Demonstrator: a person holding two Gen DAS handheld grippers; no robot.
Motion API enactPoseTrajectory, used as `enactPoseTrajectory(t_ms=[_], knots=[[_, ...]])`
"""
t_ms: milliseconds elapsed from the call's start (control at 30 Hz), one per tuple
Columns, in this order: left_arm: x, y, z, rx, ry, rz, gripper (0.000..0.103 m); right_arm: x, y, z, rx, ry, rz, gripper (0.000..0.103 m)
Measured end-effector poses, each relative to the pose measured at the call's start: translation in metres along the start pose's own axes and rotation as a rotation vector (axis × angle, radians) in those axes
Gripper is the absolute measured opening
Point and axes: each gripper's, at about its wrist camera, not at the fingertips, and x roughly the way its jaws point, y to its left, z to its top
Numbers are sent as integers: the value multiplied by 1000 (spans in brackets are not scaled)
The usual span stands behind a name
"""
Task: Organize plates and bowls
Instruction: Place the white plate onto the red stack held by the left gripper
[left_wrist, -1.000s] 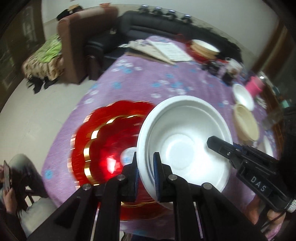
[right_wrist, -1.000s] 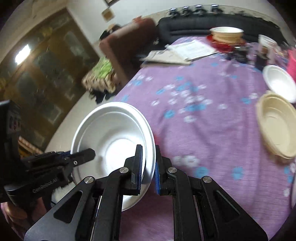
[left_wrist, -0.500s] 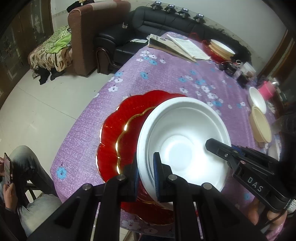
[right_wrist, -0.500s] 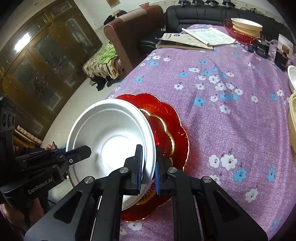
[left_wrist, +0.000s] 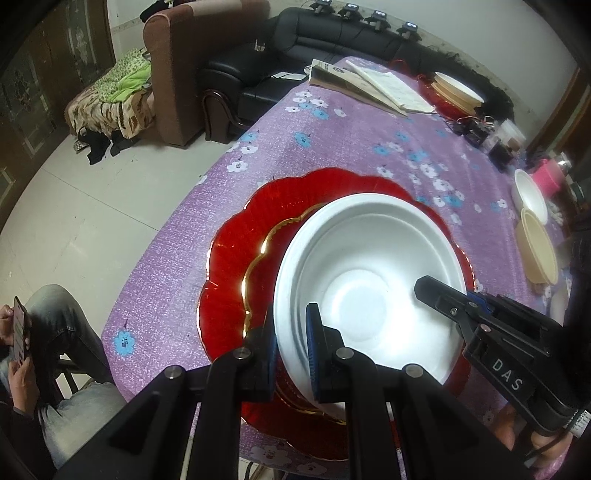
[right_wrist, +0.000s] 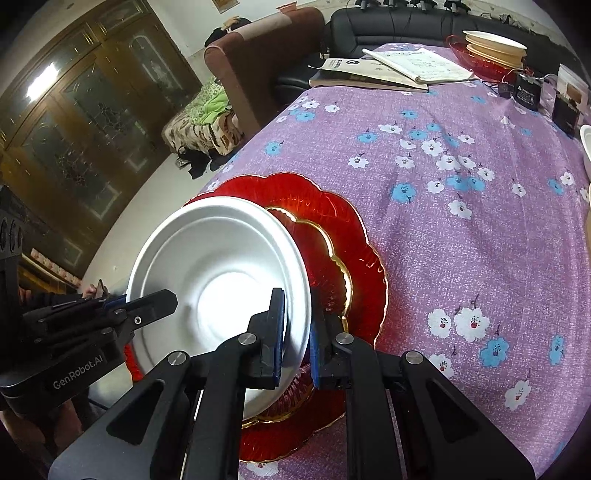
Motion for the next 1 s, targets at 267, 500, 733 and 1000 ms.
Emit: enactPoseTrajectory(t_ms=[267, 500, 733, 1000], knots=[[-3, -2, -1, 18, -24, 37, 12, 3, 0, 0, 0, 2, 8, 12], [-2, -1, 1, 22, -33, 53, 12, 5, 0, 1, 6, 5, 14, 12], [-1, -2, 3, 28, -49, 85, 12, 9, -1, 3, 6, 1, 8, 12], [-13, 6, 3, 10, -108, 172, 40, -2, -1, 2, -43, -76, -33, 31]])
